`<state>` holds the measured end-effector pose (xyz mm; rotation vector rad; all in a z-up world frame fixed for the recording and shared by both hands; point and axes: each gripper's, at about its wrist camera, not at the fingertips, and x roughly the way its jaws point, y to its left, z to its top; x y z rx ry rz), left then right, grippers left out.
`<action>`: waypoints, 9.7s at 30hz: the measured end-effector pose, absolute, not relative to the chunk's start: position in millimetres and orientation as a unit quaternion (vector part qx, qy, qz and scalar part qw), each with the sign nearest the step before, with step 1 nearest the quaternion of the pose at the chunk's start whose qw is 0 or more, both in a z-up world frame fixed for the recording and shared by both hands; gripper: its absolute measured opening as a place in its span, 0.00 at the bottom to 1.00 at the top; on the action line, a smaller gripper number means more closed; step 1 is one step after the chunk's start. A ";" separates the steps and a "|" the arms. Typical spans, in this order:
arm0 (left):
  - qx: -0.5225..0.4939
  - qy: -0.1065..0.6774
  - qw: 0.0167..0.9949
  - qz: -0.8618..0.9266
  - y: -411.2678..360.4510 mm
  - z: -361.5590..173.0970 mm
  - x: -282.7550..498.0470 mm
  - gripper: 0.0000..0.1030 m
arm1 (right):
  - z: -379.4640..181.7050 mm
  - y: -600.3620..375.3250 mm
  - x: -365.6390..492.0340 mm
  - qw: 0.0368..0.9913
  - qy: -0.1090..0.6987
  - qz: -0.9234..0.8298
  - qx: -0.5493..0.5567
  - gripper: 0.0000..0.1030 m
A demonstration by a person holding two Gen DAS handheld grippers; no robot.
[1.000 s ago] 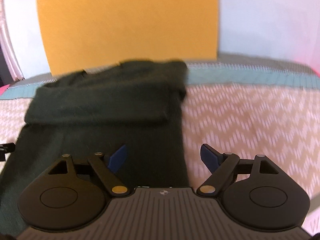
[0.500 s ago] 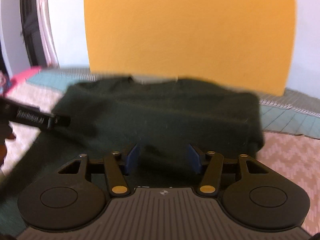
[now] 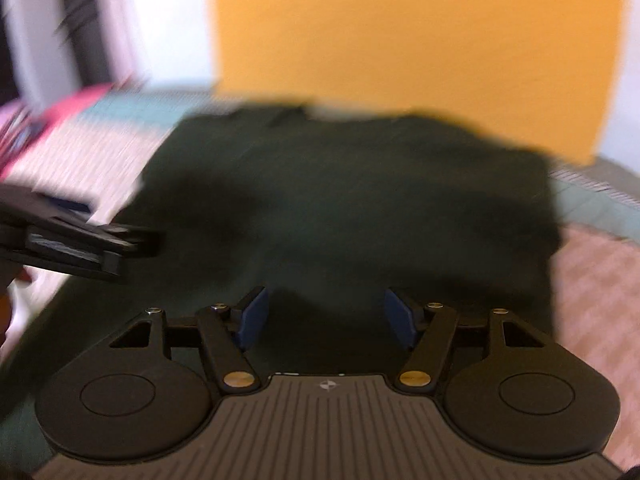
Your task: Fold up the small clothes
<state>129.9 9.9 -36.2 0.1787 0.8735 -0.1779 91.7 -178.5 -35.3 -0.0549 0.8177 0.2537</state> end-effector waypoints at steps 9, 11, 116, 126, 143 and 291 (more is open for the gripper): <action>0.129 0.424 0.893 -0.084 35.4 -40.4 52.9 1.00 | -33.8 -182.4 -6.8 0.888 0.415 0.186 -0.062 0.85; 0.125 0.436 0.888 -0.077 46.0 -39.7 49.4 1.00 | -30.4 -189.1 -28.4 0.881 0.424 0.198 -0.076 0.88; -0.340 0.429 0.755 -0.360 157.8 -53.3 -5.1 0.76 | -24.9 -348.4 -64.4 0.798 0.402 0.250 0.373 0.15; -0.310 0.360 0.804 -0.358 149.2 -0.8 74.5 0.75 | 12.9 -355.8 37.0 0.821 0.338 0.262 0.378 0.15; -0.317 0.399 0.833 -0.214 148.8 -30.5 280.2 0.75 | -42.2 -384.3 262.7 0.805 0.345 0.121 0.467 0.23; -0.032 0.367 0.928 0.057 86.0 -5.2 242.1 1.00 | -10.1 -328.2 192.8 0.945 0.268 -0.151 0.113 0.68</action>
